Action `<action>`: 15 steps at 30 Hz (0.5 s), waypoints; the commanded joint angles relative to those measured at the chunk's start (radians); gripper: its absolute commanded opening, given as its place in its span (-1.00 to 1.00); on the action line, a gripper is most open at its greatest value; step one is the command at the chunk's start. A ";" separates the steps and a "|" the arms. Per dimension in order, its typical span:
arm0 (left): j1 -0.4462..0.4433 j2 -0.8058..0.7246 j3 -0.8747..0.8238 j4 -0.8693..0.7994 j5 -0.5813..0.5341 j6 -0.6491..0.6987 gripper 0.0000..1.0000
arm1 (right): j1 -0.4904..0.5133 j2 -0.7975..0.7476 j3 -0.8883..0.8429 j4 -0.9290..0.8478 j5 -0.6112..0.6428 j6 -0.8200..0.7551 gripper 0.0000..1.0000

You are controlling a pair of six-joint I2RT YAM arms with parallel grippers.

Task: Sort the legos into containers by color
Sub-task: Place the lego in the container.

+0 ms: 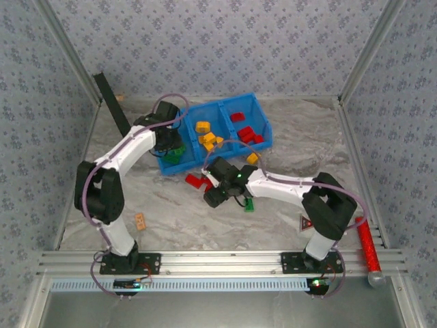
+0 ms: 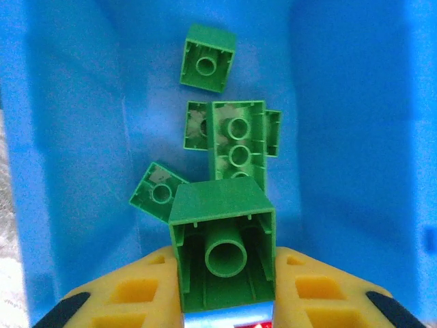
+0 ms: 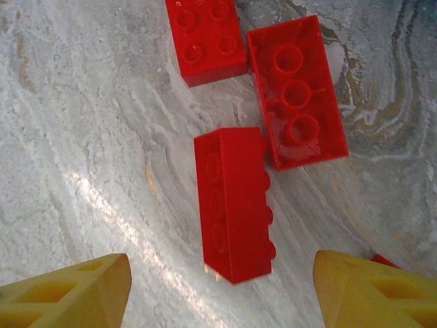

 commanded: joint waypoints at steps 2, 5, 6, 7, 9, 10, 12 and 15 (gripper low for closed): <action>0.019 0.052 0.080 0.016 0.024 0.048 -0.40 | 0.004 0.059 0.051 -0.024 0.006 -0.025 0.46; 0.027 0.084 0.093 0.012 0.036 0.059 -0.33 | -0.001 0.099 0.062 -0.027 -0.002 -0.024 0.45; 0.028 0.093 0.096 0.009 0.038 0.061 -0.30 | -0.001 0.109 0.066 -0.031 -0.003 -0.025 0.45; 0.029 0.101 0.101 0.005 0.040 0.063 -0.24 | -0.001 0.122 0.072 -0.036 -0.003 -0.025 0.44; 0.033 0.114 0.110 0.001 0.042 0.064 -0.12 | -0.001 0.139 0.077 -0.037 -0.005 -0.026 0.43; 0.034 0.117 0.112 0.001 0.046 0.065 -0.06 | -0.004 0.147 0.079 -0.034 -0.006 -0.026 0.42; 0.036 0.115 0.119 -0.001 0.052 0.067 0.03 | -0.007 0.165 0.079 -0.035 -0.014 -0.026 0.37; 0.039 0.104 0.137 -0.009 0.053 0.071 0.12 | -0.014 0.184 0.079 -0.033 -0.022 -0.029 0.21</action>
